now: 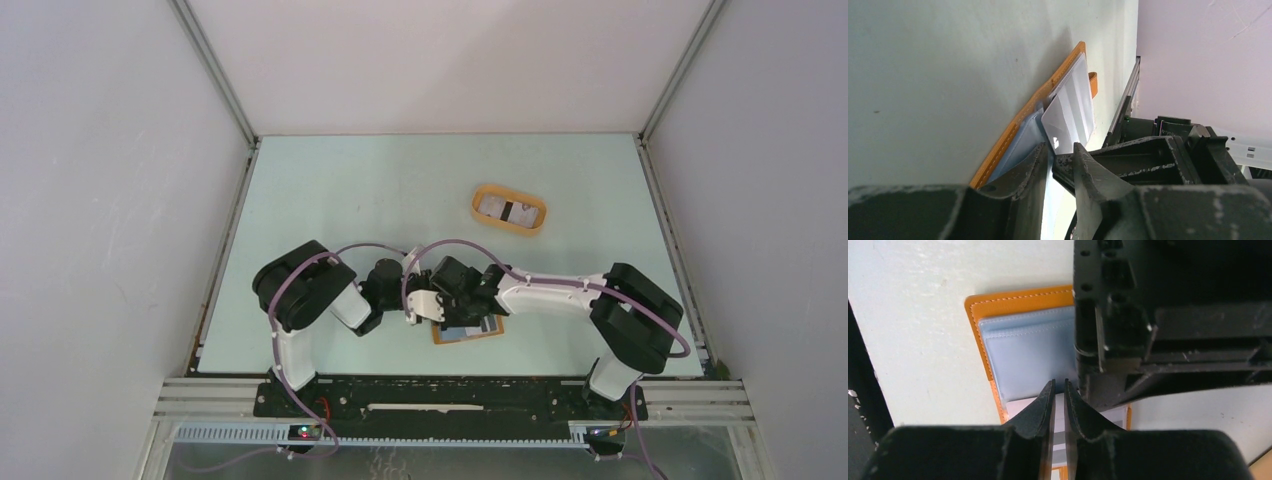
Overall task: Put the credit cards into the card holder
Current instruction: Insert the credit card into the card holder.
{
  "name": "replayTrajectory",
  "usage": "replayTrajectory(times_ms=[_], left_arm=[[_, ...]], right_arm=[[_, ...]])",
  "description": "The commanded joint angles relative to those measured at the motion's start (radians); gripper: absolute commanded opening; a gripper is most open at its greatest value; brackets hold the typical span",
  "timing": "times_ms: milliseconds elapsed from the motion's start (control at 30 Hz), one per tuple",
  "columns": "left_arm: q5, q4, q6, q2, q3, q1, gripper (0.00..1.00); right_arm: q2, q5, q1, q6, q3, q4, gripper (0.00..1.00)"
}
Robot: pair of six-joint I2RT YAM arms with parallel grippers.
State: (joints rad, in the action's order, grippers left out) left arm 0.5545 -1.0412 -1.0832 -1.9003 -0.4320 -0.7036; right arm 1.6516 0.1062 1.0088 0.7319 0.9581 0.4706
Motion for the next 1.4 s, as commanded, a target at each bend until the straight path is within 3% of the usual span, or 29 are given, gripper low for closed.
replayTrajectory(times_ms=[0, 667, 867, 1133, 1367], left_arm=[[-0.019, 0.078, 0.036, -0.042, -0.002, 0.000, 0.33], [-0.023, 0.076, 0.039, -0.034, -0.007, 0.008, 0.34], [-0.025, 0.081, 0.048, 0.012, -0.007, 0.016, 0.35], [-0.095, 0.191, 0.141, 0.208, 0.004, 0.021, 0.37], [-0.209, 0.511, 0.364, 0.555, -0.017, 0.023, 0.41]], right_arm=[[-0.046, -0.039, -0.041, 0.017, -0.005, 0.003, 0.19], [-0.092, -0.012, -0.100, 0.021, -0.033, 0.025, 0.19], [-0.144, 0.062, -0.120, 0.001, -0.021, 0.050, 0.20], [-0.262, 0.131, -0.182, -0.003, -0.008, 0.090, 0.20], [-0.394, 0.193, -0.334, -0.039, 0.014, 0.106, 0.21]])
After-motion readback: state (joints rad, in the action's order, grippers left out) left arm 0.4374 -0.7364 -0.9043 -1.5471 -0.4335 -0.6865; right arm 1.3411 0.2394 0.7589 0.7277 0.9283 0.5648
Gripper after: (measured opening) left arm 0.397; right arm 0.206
